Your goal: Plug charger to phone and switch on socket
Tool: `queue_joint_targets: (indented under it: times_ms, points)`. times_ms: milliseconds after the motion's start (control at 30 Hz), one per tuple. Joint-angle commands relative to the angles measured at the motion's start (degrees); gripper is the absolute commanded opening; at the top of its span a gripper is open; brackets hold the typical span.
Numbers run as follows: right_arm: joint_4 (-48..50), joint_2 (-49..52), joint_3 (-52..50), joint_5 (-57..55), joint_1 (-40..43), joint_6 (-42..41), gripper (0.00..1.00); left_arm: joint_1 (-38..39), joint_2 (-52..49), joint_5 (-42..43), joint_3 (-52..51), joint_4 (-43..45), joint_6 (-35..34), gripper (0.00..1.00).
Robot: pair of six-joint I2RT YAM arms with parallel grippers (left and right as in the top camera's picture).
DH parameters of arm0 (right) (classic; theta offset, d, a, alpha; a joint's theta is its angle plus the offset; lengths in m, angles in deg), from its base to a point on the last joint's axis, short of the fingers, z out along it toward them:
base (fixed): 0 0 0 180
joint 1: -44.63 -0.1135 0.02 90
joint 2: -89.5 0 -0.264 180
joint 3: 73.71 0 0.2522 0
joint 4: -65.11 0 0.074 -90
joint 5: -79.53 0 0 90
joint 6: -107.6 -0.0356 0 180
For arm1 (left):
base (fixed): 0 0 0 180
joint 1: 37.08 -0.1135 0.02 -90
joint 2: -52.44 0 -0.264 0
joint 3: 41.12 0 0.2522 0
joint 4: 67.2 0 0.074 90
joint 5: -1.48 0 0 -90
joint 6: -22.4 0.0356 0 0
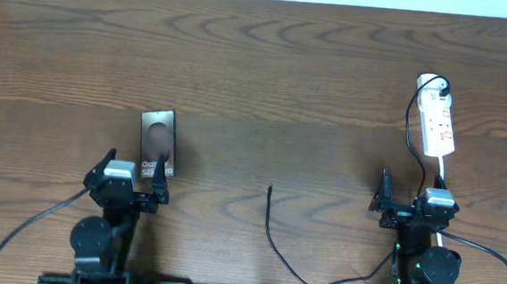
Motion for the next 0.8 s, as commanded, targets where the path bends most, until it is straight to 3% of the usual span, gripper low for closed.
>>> queue_joint_targets:
  times_ms: [0, 233, 300, 500, 633, 767]
  points:
    - [-0.20, -0.11, -0.07, -0.66, -0.13, -0.79, 0.99, 0.17, -10.84, 0.07, 10.23, 0.11, -0.26, 0.90]
    - [-0.20, -0.11, -0.07, -0.66, -0.13, -0.79, 0.99, 0.17, -32.83, 0.13, 30.60, -8.07, -0.33, 0.91]
    - [-0.20, -0.11, -0.07, -0.66, -0.13, -0.79, 0.99, 0.17, -43.71, 0.74, 42.60, -17.62, -1.55, 0.91]
    - [-0.20, -0.11, -0.07, -0.66, -0.13, -0.79, 0.99, 0.17, -63.17, 0.68, 64.57, -40.11, -1.88, 0.91]
    - [-0.20, -0.11, -0.07, -0.66, -0.13, -0.79, 0.99, 0.17, -73.09, 0.48, 74.34, -52.54, -1.84, 0.90]
    - [-0.20, -0.11, -0.07, -0.66, -0.13, -0.79, 0.99, 0.17, -80.06, 0.52, 77.70, -60.78, -1.84, 0.90]
